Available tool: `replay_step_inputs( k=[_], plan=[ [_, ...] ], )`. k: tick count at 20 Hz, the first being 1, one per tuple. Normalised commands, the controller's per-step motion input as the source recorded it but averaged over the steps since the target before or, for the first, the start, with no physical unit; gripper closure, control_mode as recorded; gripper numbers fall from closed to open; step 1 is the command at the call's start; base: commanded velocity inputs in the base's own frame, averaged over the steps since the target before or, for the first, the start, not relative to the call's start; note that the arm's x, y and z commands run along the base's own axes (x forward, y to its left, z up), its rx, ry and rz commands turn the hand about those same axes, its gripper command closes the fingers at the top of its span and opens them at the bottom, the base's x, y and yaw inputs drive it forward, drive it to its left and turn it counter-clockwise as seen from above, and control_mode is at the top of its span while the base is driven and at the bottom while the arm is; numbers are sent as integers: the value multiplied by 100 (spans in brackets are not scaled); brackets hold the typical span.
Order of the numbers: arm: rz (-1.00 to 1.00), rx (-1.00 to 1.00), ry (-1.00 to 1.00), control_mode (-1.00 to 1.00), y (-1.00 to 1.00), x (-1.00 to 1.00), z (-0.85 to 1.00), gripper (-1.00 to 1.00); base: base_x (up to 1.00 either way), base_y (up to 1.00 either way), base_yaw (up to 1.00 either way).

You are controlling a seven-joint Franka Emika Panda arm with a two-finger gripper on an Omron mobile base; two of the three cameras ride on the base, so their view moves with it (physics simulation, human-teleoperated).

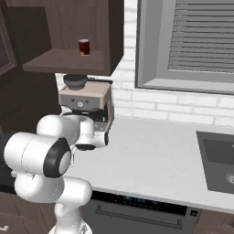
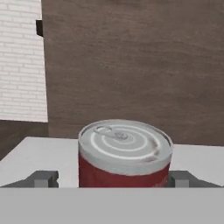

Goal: Pick the canned food and place it on the digital scale for weighing, and close the cabinet.

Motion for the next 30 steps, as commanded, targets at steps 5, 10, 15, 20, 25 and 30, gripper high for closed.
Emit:
replay_step_inputs(
  k=[5, 10, 15, 20, 25, 30],
  plan=[
    [0, 5, -6, -100, -31, -8, 2, -100, 0, 0, 0],
    [0, 7, -9, -100, -38, -11, 11, -100, 0, 0, 0],
    [0, 1, -3, -100, -11, 3, 1, -100, 0, 0, 0],
    [0, 1, -4, -100, -10, -1, 3, -100, 0, 0, 0],
    [0, 1, -19, -100, -13, -74, 78, -100, 0, 0, 0],
    [0, 0, -29, -100, 0, -100, 100, -100, 0, 0, 0]
  ],
)
